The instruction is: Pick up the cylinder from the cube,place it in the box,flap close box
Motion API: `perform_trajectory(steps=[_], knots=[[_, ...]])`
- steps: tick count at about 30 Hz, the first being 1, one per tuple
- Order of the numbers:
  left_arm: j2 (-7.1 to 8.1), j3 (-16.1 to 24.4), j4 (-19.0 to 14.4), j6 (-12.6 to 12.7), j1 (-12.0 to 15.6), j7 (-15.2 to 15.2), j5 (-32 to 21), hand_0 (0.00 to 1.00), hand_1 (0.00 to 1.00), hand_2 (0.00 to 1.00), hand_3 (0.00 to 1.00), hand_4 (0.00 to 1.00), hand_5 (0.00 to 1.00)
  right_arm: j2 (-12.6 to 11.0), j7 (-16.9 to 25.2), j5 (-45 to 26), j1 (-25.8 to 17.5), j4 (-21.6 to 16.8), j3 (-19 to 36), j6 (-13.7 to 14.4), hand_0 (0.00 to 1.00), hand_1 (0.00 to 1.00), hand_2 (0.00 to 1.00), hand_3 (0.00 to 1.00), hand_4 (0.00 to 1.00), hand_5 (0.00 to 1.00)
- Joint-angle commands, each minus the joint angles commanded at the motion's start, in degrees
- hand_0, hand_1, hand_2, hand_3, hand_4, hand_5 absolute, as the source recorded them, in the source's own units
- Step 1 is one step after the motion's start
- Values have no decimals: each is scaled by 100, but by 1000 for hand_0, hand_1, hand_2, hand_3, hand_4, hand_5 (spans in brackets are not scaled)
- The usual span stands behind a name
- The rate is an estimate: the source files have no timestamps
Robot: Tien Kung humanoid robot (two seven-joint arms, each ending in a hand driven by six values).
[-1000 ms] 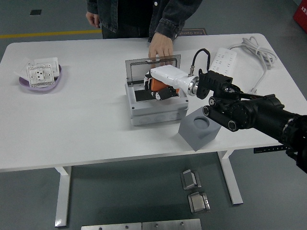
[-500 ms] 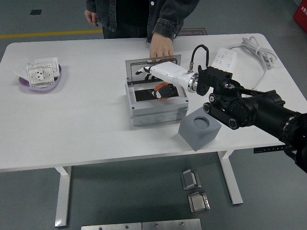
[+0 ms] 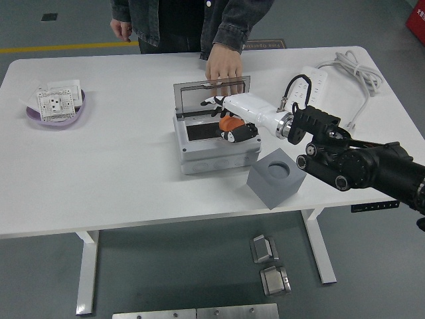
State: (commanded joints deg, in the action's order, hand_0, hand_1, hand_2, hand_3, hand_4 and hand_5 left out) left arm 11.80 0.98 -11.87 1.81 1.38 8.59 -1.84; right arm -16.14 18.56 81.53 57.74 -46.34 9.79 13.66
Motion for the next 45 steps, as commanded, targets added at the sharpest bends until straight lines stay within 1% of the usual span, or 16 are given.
perform_trajectory(steps=[5,9,11,13,14,19,21,27,30,31,32,37,38,43,44,45], knots=[[-27,36,-4,-1,19,6,4,638,632,547,582,604,245,-385,-142,427,-149,-798,655,-55,524,564,656,860,625,74],[-28,94,-10,2,19,10,46,637,632,546,582,589,228,-544,-159,559,-221,-1325,1088,-60,519,542,652,859,614,74],[-28,107,-13,3,20,13,50,637,632,546,582,589,228,-578,-148,571,-258,-1559,1224,-60,519,542,652,859,614,74],[-30,93,-12,3,22,14,34,637,632,546,582,589,228,-588,-136,572,-290,-1659,1264,-63,519,542,652,859,614,74],[-31,83,-11,3,24,14,23,637,632,544,581,585,222,-590,-134,580,-305,-1682,1271,-65,499,538,648,859,616,113],[-33,-24,1,0,48,13,-95,637,632,544,581,585,222,-589,-137,618,-315,-1765,1306,-92,499,538,648,859,616,113],[-32,-63,6,-1,52,9,-138,637,632,544,580,585,222,-560,-133,601,-274,-1739,1324,-105,484,522,648,854,617,118],[-27,-95,-1,-3,24,8,-163,637,631,543,580,584,220,-318,-104,418,18,-1184,1291,-294,486,523,647,853,613,131],[-13,-97,-7,-4,3,9,-160,637,631,543,580,584,220,-141,-86,237,243,-844,1240,-463,486,523,647,853,613,131],[-6,-97,-7,-3,-6,6,-156,637,631,543,580,584,220,-62,-77,157,342,-695,1206,-527,486,523,647,853,613,131],[0,-98,-8,-3,-15,3,-152,637,632,544,580,584,219,5,-72,85,429,-553,1173,-585,519,560,656,853,618,147],[38,-93,-15,-1,-72,-7,-125,637,632,544,580,584,219,355,-60,-374,857,264,880,-858,519,560,656,853,618,147],[45,-95,-17,-1,-86,-7,-124,636,632,544,579,585,221,403,-62,-464,918,410,811,-900,783,735,762,866,744,362],[80,-59,-24,1,-166,-19,-68,636,632,544,579,585,221,574,-72,-940,1134,1122,405,-1054,783,735,762,866,744,362],[88,-55,-25,1,-184,-20,-59,637,632,544,580,586,221,599,-71,-1040,1163,1250,309,-1074,881,805,824,879,818,473],[95,-52,-26,2,-202,-20,-53,637,632,544,580,586,221,623,-70,-1147,1190,1392,209,-1090,881,805,824,879,818,473]])
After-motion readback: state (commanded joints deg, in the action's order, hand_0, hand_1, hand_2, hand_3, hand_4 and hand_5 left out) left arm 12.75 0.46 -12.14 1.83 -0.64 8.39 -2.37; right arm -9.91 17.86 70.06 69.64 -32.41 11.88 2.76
